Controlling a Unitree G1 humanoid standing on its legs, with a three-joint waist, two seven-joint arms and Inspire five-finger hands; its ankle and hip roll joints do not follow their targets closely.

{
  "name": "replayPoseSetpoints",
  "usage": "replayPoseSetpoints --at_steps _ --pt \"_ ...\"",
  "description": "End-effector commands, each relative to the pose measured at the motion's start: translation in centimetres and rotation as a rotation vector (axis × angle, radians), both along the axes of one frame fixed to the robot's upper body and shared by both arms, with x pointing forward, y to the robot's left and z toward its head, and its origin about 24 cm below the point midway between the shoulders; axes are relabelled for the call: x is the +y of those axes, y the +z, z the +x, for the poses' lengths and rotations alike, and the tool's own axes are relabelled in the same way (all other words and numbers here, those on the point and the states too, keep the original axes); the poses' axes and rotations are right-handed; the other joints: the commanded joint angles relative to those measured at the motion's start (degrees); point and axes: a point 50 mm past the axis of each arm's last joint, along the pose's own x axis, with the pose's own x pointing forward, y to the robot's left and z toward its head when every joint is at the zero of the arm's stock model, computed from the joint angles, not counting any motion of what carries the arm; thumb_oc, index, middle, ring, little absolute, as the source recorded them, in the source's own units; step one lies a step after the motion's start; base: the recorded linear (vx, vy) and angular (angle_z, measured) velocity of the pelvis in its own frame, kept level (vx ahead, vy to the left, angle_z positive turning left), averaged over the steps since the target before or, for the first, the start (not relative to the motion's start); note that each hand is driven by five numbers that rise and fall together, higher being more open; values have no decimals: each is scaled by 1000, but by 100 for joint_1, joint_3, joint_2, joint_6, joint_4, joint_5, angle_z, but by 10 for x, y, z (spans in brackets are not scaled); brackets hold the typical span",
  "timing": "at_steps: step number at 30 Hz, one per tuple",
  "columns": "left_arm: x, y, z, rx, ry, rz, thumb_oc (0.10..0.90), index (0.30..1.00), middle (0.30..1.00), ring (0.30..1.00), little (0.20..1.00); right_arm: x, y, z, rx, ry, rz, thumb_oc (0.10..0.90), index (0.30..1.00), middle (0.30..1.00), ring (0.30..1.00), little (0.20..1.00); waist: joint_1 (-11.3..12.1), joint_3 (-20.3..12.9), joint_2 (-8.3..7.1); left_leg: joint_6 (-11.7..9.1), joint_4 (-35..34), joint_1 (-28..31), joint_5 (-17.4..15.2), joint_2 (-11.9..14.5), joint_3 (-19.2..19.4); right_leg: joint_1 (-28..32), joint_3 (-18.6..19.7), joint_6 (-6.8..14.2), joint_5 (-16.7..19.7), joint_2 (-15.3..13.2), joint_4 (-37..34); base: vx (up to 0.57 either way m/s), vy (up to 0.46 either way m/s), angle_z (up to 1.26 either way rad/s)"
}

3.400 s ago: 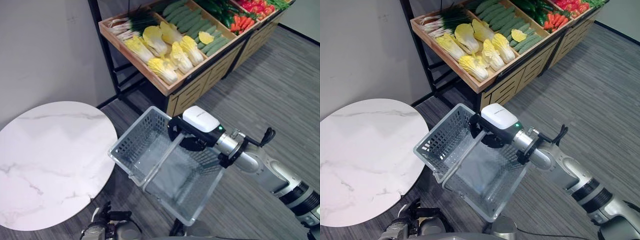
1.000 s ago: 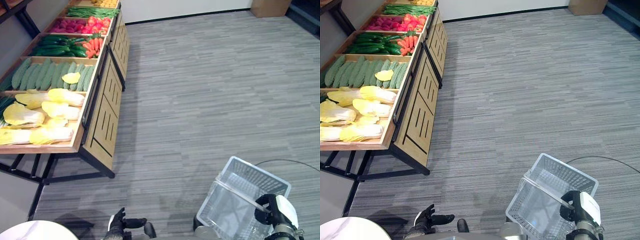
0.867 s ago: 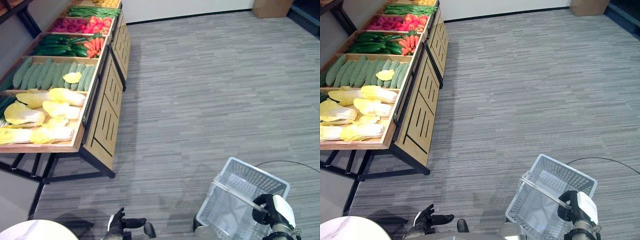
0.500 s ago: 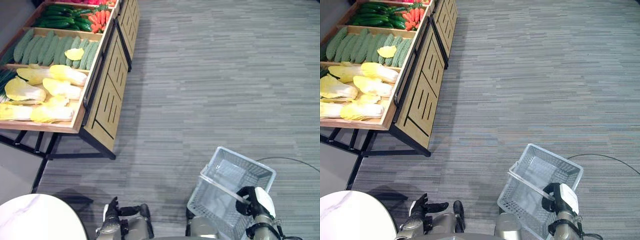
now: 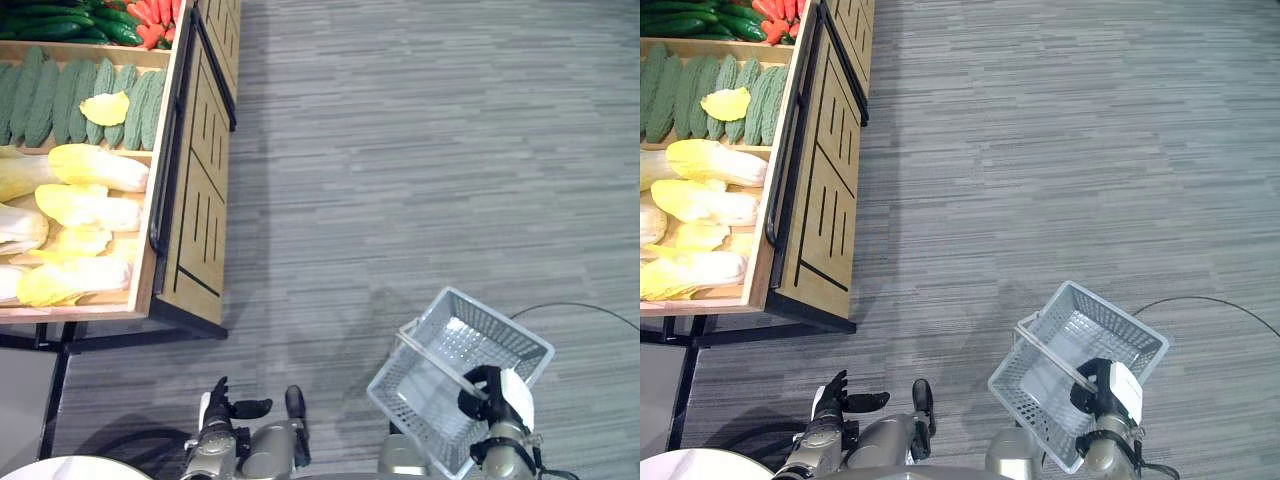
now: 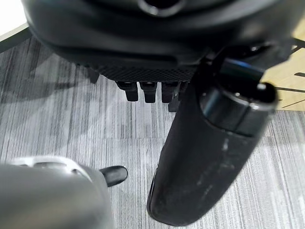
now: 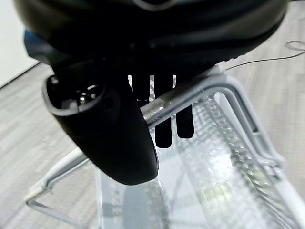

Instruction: Get the vegetables into the basket

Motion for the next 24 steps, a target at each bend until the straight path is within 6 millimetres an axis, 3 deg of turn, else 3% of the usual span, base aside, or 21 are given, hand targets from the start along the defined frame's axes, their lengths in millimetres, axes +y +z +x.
replayPoseSetpoints --at_steps 1,3,6,8,9,12,15,18,22,24 --pt "-5 -5 -21 19 13 14 900 1000 1000 1000 1000 -16 37 29 -223 25 -90 400 300 300 300 300 -16 -27 234 -46 86 314 -576 468 -29 -925 -606 73 449 16 1757 245 361 -98" --pt "-4 -5 -21 19 15 15 900 1000 1000 1000 1000 -15 37 29 -218 25 -89 400 300 300 300 300 -73 -33 253 -62 -15 416 -550 469 -57 -1046 -630 73 432 78 1706 230 131 -46" --pt "-1 -5 -24 23 22 19 900 1000 1000 1000 1000 -12 34 26 -214 27 -73 400 300 300 300 300 -250 24 128 -212 -230 817 -659 402 -145 -1344 -832 74 420 194 524 307 -76 36" --pt "-5 -7 -25 43 -4 18 900 1000 1000 1000 1000 -17 29 19 -185 -1 -80 400 300 300 300 300 -423 31 94 -315 -333 1080 -750 344 -309 -1513 -602 193 685 317 -293 424 -107 73" --pt "-6 -12 -31 89 -22 21 900 1000 1000 1000 1000 -17 28 16 -177 4 -81 400 300 300 300 300 -623 -34 81 -386 -333 1313 -813 341 -467 -1667 -199 249 857 450 -600 485 -120 109" --pt "-14 -15 -38 98 10 -5 900 1000 1000 1000 1000 -18 25 8 -148 24 -87 400 300 300 300 300 -580 -173 43 -518 19 1378 -835 413 -637 -1333 -270 121 955 489 -603 377 -217 97" --pt "-21 -15 -39 90 46 -36 900 1000 1000 1000 1000 -29 31 8 -164 24 -118 400 300 300 300 300 -553 -201 115 -651 400 1199 -702 631 -834 -1261 -506 -138 563 643 -232 213 -263 40" --pt "-23 -16 -36 99 18 -34 900 1000 1000 1000 1000 -33 34 8 -177 17 -120 400 300 300 300 300 -603 -225 181 -673 325 1240 -556 804 -952 -1352 -535 -360 129 829 307 166 -186 22" --pt "-24 -15 -32 88 22 -33 900 1000 1000 1000 1000 -33 32 5 -165 24 -120 400 300 300 300 300 -633 -253 200 -692 344 1256 -472 869 -1022 -1371 -535 -473 -57 902 443 126 -116 18" --pt "-23 -13 -27 75 36 -30 900 1000 1000 1000 1000 -34 29 -1 -144 21 -129 400 300 300 300 300 -603 -261 191 -739 766 1103 -144 943 -1124 -1211 -548 -640 -198 993 392 178 -185 18"
